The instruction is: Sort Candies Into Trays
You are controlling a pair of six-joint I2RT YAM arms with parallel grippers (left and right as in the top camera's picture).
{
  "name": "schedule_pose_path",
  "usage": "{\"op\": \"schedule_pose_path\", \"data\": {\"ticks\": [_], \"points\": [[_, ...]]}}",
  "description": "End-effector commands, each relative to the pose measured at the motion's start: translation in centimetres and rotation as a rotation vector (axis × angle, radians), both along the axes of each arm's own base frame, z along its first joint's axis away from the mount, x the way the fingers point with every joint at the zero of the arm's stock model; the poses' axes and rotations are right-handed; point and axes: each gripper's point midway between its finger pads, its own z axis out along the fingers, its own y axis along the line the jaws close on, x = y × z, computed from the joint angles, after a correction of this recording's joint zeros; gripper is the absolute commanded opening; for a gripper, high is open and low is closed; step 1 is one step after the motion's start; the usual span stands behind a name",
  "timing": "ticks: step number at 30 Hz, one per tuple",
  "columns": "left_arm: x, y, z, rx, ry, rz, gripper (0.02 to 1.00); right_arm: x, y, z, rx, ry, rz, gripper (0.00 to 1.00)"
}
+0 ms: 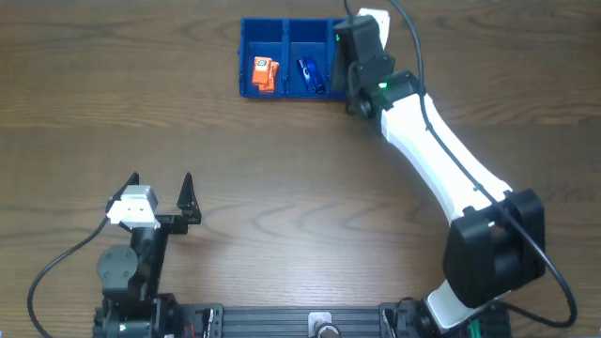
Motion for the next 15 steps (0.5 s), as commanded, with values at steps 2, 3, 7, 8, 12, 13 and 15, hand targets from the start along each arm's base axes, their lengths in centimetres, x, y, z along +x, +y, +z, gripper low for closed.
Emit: {"op": "schedule_pose_path", "data": {"ticks": [2,3,7,8,12,13,15], "points": [[-0.1,-0.4,-1.6,0.004,0.046,-0.023,0.998,1.1,-0.9,-0.2,-0.076,-0.03,0.007,0.117],[-0.1,-0.4,-1.6,0.004,0.046,-0.023,0.998,1.2,-0.9,-0.3,-0.075,-0.03,0.008,0.117],[-0.1,-0.4,-1.6,0.004,0.046,-0.023,0.996,1.3,-0.9,-0.7,-0.077,-0.025,0.008,0.123],[-0.1,-0.4,-1.6,0.004,0.046,-0.023,0.998,1.5,-0.8,-1.0,-0.078,-0.024,0.008,0.126],[-0.1,-0.4,-1.6,0.004,0.046,-0.023,0.998,2.0,-0.6,-2.4,-0.082,-0.012,0.008,0.13],[-0.1,-0.4,-1.6,0.004,0.046,-0.023,0.996,2.0,-0.6,-2.6,-0.084,-0.009,0.008,0.13],[-0.1,-0.4,-1.6,0.004,0.046,-0.023,0.996,2.0,-0.7,-2.8,-0.088,-0.005,0.005,0.13]]}}
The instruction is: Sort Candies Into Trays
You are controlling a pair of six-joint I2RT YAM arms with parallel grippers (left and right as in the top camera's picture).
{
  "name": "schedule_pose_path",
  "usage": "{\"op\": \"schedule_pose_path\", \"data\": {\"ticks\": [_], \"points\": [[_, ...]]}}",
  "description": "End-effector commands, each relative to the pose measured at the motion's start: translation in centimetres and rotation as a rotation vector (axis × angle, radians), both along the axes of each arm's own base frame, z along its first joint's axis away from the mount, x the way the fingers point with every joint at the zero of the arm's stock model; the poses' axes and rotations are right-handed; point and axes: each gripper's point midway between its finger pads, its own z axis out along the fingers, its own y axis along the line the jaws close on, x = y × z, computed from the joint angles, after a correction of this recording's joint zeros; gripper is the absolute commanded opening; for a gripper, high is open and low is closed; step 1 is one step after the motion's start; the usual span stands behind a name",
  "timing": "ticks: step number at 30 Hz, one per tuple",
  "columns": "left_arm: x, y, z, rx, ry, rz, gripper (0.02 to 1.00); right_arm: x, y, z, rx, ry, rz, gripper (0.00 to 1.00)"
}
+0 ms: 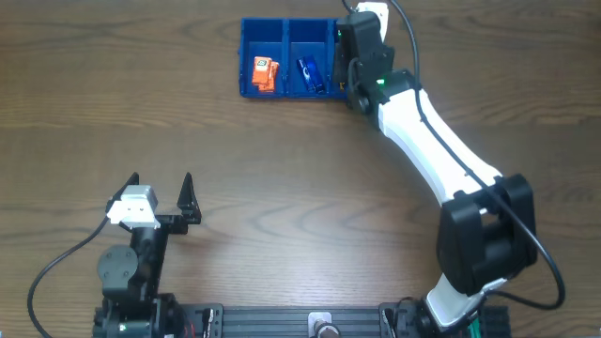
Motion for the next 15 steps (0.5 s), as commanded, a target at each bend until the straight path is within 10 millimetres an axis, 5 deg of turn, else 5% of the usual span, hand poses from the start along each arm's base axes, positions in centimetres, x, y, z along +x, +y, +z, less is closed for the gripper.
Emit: {"op": "schedule_pose_path", "data": {"ticks": [1,9,13,15], "points": [[-0.12,-0.36,-1.61,0.004,0.046,-0.023,0.998,0.26,-0.7,-1.22,-0.042,0.015,-0.021,0.13],[-0.12,-0.36,-1.61,0.004,0.046,-0.023,0.998,0.27,-1.0,-1.18,-0.054,0.012,-0.034,0.176],[-0.12,-0.36,-1.61,0.004,0.046,-0.023,0.998,0.2,-1.03,-1.27,-0.056,0.017,-0.034,0.362],[-0.11,-0.36,-1.6,0.004,0.046,-0.023,0.996,0.17,-1.04,-1.3,-0.057,0.018,-0.034,0.56]]}}
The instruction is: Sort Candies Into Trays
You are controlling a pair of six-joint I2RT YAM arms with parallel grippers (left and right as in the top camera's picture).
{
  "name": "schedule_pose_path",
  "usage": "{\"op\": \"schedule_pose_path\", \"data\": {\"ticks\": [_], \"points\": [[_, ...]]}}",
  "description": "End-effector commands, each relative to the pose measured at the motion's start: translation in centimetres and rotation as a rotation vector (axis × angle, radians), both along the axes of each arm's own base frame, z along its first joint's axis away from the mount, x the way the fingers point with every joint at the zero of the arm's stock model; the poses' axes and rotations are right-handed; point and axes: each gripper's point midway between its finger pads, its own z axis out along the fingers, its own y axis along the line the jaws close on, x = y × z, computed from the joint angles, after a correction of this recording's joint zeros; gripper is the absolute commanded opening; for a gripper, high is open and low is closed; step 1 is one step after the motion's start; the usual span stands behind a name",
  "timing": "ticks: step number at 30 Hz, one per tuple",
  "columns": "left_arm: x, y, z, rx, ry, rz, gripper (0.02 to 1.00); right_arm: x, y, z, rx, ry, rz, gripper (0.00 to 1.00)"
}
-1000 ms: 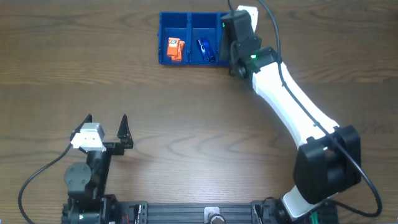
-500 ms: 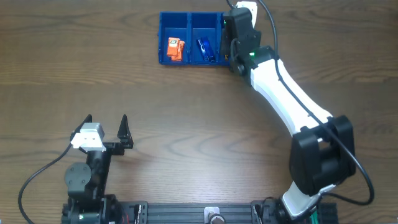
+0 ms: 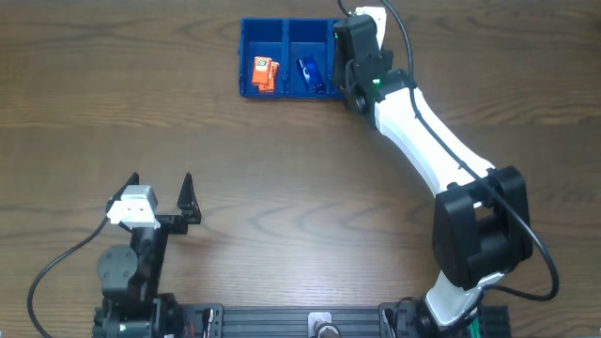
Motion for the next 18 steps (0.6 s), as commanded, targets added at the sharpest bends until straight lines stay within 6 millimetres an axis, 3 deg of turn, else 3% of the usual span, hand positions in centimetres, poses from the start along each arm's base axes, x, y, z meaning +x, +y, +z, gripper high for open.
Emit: {"op": "schedule_pose_path", "data": {"ticks": [1,3,6,10,12,15,18], "points": [[-0.1,-0.4,-1.6,0.004,0.046,-0.023,0.998,0.0,-0.5,-0.4,-0.019,0.008,-0.015,0.658],[-0.1,-0.4,-1.6,0.004,0.046,-0.023,0.998,-0.1,-0.5,-0.4,-0.02,0.011,-0.015,0.842],[-0.1,-0.4,-1.6,0.004,0.046,-0.023,0.998,-0.2,-0.6,-0.6,-0.024,0.018,-0.015,0.985],[-0.1,-0.4,-1.6,0.004,0.046,-0.023,0.998,-0.5,-1.0,-0.4,-0.05,0.027,-0.01,1.0],[-0.1,-0.4,-1.6,0.004,0.046,-0.023,0.998,-0.9,-1.7,0.6,-0.066,0.027,-0.006,1.0],[-0.1,-0.4,-1.6,0.004,0.046,-0.023,0.998,-2.0,-3.3,3.7,-0.084,0.002,-0.005,1.0],[-0.1,-0.4,-1.6,0.004,0.046,-0.023,0.998,-5.1,-6.3,10.2,-0.089,-0.071,-0.02,1.0]]}}
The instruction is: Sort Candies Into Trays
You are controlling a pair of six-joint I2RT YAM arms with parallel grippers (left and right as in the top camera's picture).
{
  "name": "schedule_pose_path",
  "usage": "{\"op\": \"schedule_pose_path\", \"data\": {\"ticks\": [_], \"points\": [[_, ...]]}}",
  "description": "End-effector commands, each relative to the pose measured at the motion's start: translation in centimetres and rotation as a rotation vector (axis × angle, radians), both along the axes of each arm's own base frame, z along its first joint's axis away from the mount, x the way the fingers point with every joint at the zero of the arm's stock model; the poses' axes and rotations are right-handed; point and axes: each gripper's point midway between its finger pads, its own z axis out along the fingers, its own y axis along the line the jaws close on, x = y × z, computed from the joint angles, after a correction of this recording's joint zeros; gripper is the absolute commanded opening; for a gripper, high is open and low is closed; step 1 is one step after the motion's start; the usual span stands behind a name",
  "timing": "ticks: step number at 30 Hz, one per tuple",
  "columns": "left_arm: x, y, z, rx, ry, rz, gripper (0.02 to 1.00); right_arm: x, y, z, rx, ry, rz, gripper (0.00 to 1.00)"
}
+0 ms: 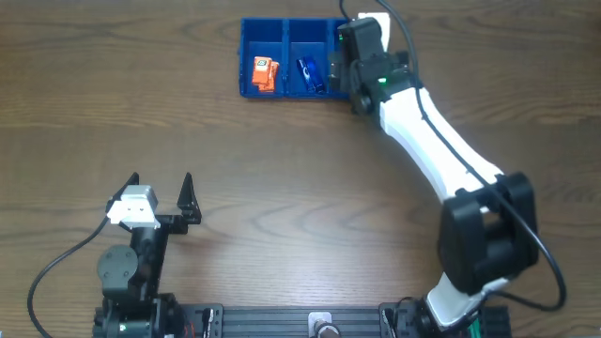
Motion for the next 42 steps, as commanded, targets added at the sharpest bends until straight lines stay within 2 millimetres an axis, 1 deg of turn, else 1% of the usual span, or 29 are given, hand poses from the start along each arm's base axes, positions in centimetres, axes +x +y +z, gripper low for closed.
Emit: {"op": "schedule_pose_path", "data": {"ticks": [1,2,3,5,6,8,10,12,13,15,16,18,21,23,26,30,35,42], "points": [[-0.1,-0.4,-1.6,0.004,0.045,-0.023,0.998,-3.7,-4.6,11.2,-0.009,-0.176,-0.028,1.0],[-0.1,-0.4,-1.6,0.004,0.045,-0.023,0.998,-4.9,-5.6,12.9,-0.007,-0.201,-0.04,1.0],[-0.1,-0.4,-1.6,0.004,0.045,-0.023,0.998,-6.7,-6.8,14.8,-0.016,-0.23,-0.038,1.0],[-0.1,-0.4,-1.6,0.004,0.046,-0.023,0.998,-9.1,-8.0,16.2,-0.038,-0.263,-0.001,1.0],[-0.1,-0.4,-1.6,0.004,0.045,-0.023,0.998,-10.4,-8.9,16.5,-0.037,-0.282,-0.004,1.0],[-0.1,-0.4,-1.6,0.004,0.046,-0.023,0.998,-12.8,-10.2,16.0,-0.027,-0.314,-0.011,1.0],[-0.1,-0.4,-1.6,0.004,0.045,-0.023,0.998,-15.2,-11.3,14.8,-0.006,-0.349,-0.022,1.0],[-0.1,-0.4,-1.6,0.004,0.045,-0.023,0.998,-17.3,-11.7,13.6,0.02,-0.384,-0.015,1.0],[-0.1,-0.4,-1.6,0.004,0.045,-0.023,0.998,-18.5,-11.6,12.9,0.037,-0.404,-0.001,1.0],[-0.1,-0.4,-1.6,0.004,0.045,-0.023,0.998,-20.7,-10.8,11.8,0.078,-0.443,0.05,1.0],[-0.1,-0.4,-1.6,0.004,0.046,-0.023,0.998,-21.5,-10.4,11.4,0.093,-0.453,0.072,1.0],[-0.1,-0.4,-1.6,0.004,0.045,-0.023,0.998,-22.8,-9.7,9.4,0.12,-0.448,0.114,1.0],[-0.1,-0.4,-1.6,0.004,0.045,-0.023,0.996,-23.4,-9.9,6.3,0.122,-0.423,0.103,1.0],[-0.1,-0.4,-1.6,0.004,0.045,-0.023,0.996,-23.4,-10.0,5.2,0.133,-0.447,0.104,1.0],[-0.1,-0.4,-1.6,0.004,0.045,-0.023,1.0,-23.3,-9.8,4.3,0.143,-0.497,0.122,1.0],[-0.1,-0.4,-1.6,0.004,0.046,-0.023,0.998,-23.4,-9.7,3.8,0.142,-0.579,0.133,1.0],[-0.1,-0.4,-1.6,0.004,0.046,-0.023,0.998,-23.3,-9.7,1.4,0.14,-0.601,0.138,1.0],[-0.1,-0.4,-1.6,0.004,0.046,-0.023,0.998,-22.3,-9.5,-1.9,0.143,-0.642,0.152,1.0]]}}
